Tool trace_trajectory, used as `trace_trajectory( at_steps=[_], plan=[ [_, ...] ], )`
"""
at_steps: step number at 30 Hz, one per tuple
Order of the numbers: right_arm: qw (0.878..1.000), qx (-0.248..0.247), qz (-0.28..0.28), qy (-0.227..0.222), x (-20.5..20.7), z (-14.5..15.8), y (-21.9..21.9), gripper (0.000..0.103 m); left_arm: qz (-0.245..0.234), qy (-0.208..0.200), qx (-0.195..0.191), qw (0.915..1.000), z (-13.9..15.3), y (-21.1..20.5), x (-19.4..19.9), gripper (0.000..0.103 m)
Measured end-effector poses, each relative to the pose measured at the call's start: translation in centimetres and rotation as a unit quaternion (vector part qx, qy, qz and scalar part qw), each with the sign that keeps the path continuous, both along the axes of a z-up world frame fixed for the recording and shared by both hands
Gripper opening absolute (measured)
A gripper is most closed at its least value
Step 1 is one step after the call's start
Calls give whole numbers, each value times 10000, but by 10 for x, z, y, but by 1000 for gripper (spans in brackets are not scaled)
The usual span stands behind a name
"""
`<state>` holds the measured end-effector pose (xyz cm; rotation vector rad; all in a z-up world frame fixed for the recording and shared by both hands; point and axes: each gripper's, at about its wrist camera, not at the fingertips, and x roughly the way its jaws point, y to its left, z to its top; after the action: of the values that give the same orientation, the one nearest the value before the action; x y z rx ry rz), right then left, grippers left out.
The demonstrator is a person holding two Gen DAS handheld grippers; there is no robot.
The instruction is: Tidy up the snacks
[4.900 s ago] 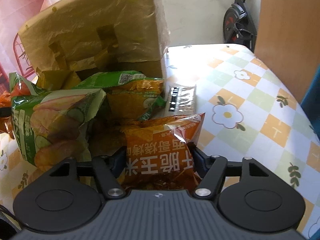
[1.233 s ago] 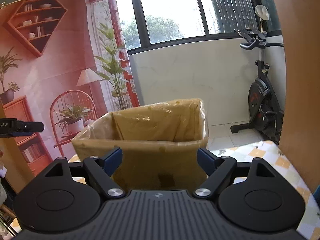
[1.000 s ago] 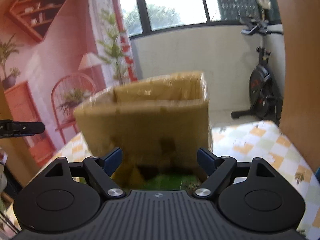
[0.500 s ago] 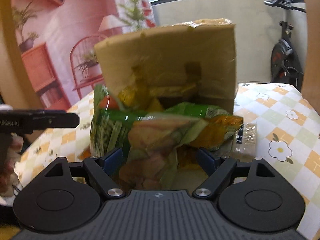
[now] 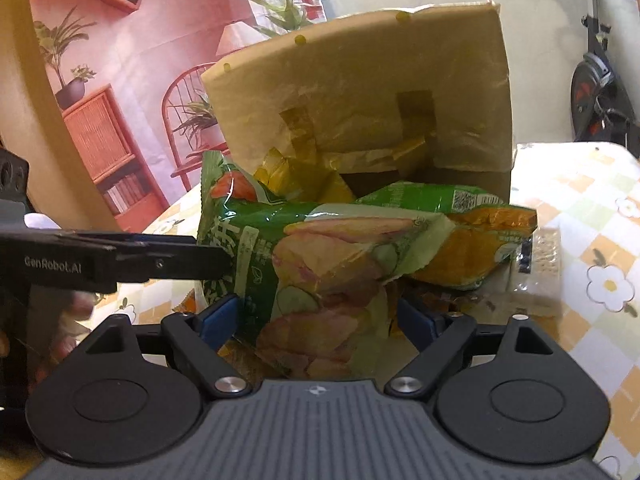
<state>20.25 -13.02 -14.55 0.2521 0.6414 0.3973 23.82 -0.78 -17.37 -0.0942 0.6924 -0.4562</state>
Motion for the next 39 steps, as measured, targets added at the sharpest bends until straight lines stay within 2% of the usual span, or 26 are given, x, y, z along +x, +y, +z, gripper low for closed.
trace_trajectory(
  at_steps=[7, 11, 18, 28, 33, 39],
  plan=[
    [9991, 372, -84, 179, 7, -7, -6, 88, -77, 158, -150, 9997, -9, -6, 7, 82],
    [9977, 611, -73, 273, 9, -10, -5, 88, -99, 184, -251, 9995, -8, -5, 5, 76],
    [9990, 432, -25, 144, 7, 5, 2, 81, -48, 81, -383, 9992, 6, -2, -2, 74],
    [9982, 244, 61, -537, 2, 58, 2, 81, -11, -576, -446, 9973, 64, -3, -8, 74],
    [9948, -63, 189, -995, 9, 94, 3, 81, -11, -912, -578, 9942, 95, -2, 4, 74],
    [9868, -320, 254, -1567, 26, 131, 5, 81, -7, -1364, -508, 9894, 127, -10, 24, 75]
  ],
)
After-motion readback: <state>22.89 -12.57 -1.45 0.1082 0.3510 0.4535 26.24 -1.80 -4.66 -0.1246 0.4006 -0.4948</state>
